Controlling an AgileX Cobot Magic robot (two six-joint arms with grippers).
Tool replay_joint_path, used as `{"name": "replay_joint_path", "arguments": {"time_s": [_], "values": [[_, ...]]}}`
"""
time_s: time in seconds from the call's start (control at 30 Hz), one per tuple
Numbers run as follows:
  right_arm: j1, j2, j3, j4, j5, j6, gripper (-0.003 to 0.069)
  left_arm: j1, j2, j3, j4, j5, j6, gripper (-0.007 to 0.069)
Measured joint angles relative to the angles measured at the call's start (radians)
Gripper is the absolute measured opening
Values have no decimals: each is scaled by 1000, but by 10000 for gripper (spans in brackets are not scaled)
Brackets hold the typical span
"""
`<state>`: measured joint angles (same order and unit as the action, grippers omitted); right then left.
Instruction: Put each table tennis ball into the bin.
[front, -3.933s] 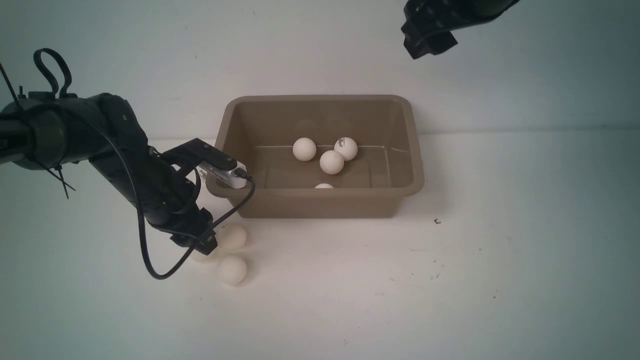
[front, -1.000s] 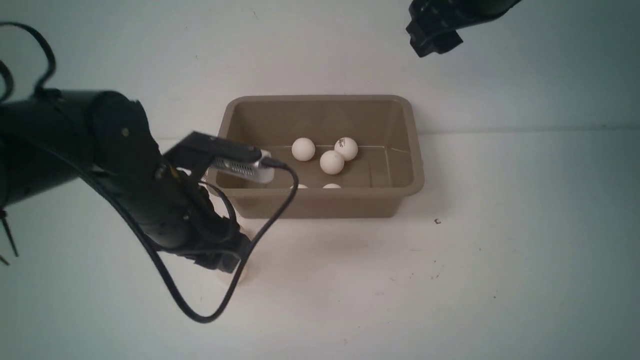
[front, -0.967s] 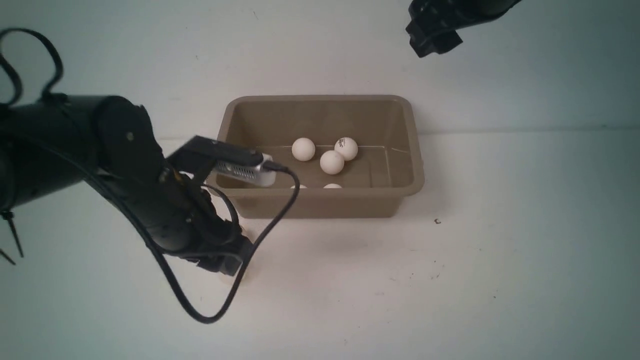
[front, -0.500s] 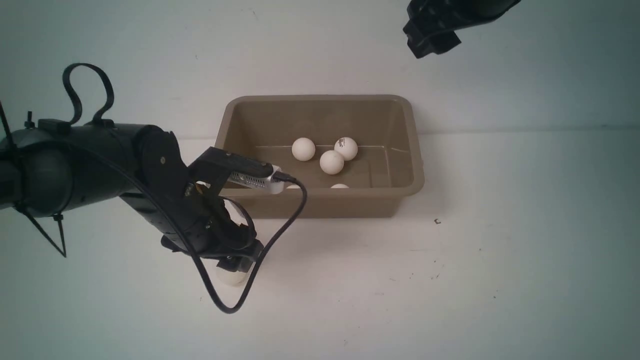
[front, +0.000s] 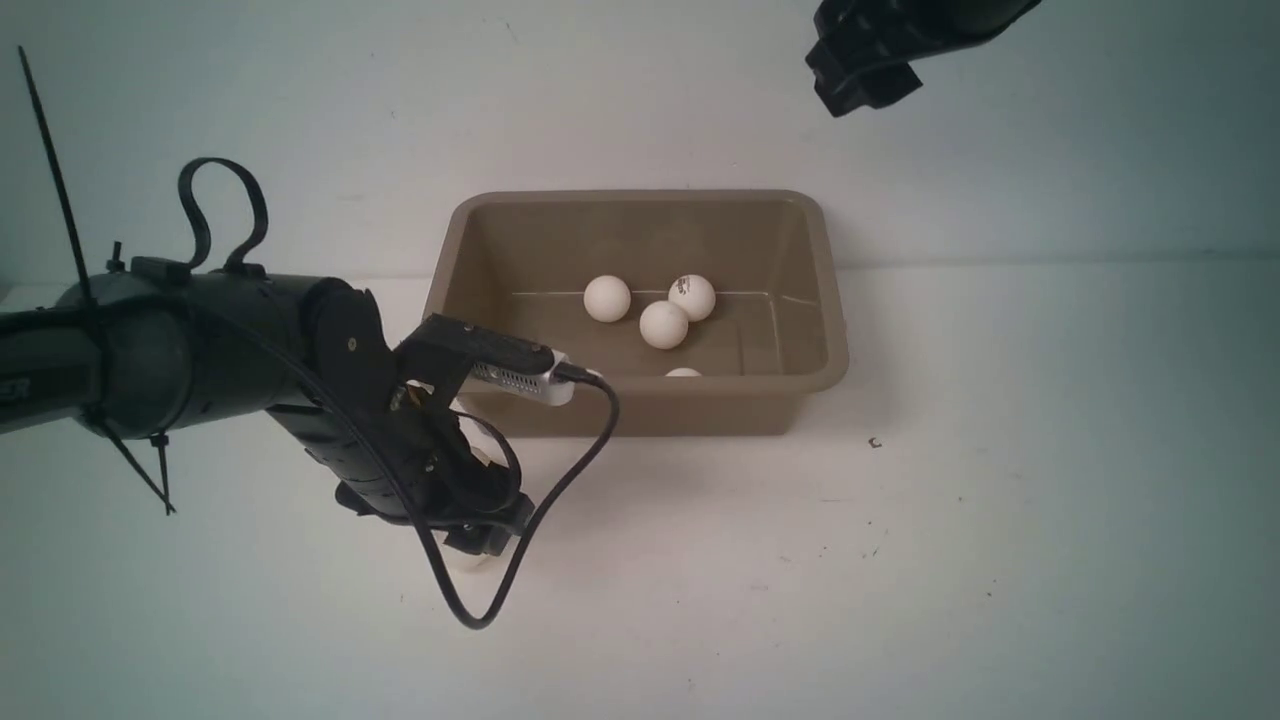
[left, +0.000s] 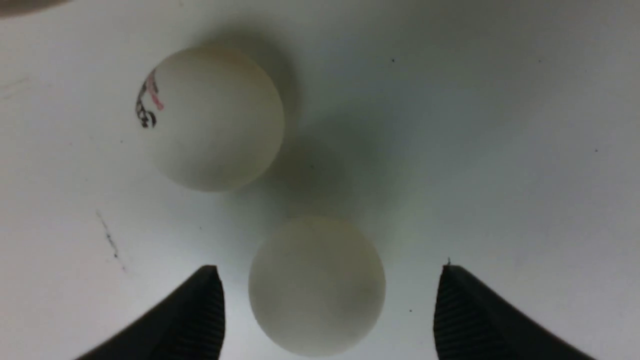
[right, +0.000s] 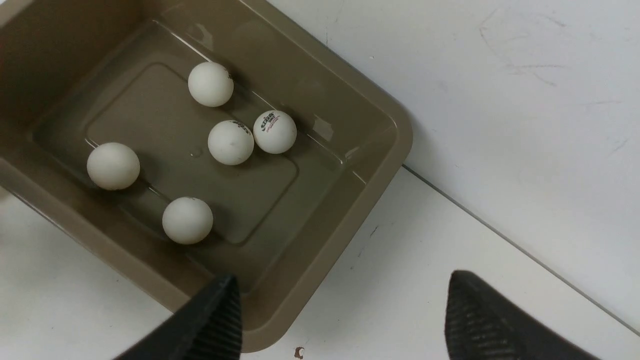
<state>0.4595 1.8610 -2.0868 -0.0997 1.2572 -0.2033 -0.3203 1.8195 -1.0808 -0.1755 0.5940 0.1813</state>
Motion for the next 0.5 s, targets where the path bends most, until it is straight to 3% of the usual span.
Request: {"name": "replay_joint_path", "arguments": {"time_s": [0.2,0.3,0.37,0.5], "values": [[0,0,0,0,0,0,496,0,40,0,10,-9,0,500],[0,0,0,0,0,0,496,0,61,0,11,-10,-4,449],[0,0,0,0,0,0,496,0,69,0,12,-17,-11,358],[0,0,0,0,0,-1,496,0,70,0,14,-14,-11,352]]}}
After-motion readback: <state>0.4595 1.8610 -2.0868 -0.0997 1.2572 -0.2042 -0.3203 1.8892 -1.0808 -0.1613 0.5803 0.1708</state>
